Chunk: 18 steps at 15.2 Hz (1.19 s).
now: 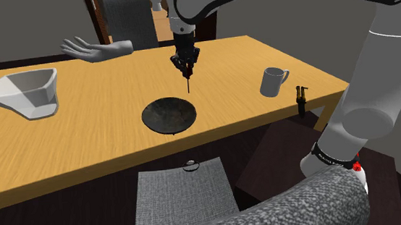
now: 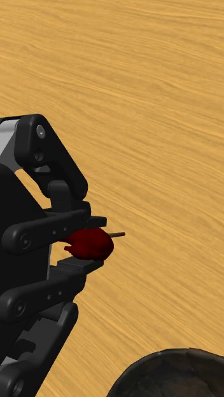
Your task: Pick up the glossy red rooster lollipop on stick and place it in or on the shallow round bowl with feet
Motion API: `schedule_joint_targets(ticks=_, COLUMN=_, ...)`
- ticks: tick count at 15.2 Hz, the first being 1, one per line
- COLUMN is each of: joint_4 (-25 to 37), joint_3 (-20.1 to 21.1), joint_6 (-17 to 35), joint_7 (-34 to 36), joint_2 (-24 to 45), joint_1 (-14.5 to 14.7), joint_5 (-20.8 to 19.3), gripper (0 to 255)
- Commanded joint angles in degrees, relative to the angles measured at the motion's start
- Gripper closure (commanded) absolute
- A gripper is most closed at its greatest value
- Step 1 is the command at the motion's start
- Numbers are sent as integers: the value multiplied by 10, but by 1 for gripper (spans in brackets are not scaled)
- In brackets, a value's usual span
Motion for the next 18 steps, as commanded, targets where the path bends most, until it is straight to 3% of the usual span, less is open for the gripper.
schedule_joint_targets(ticks=1, joint_4=0, joint_3=0, joint_6=0, joint_7=0, joint_2=0, joint_1=0, joint_5=0, gripper=255)
schedule_joint_targets(ticks=6, joint_4=0, joint_3=0, joint_6=0, joint_7=0, joint_2=0, joint_1=0, joint_5=0, gripper=255)
schedule_joint_targets(ticks=18, joint_4=80, joint_3=1, joint_6=-89, joint_7=-6, joint_2=-10, joint_1=1, joint_5=4, gripper=255)
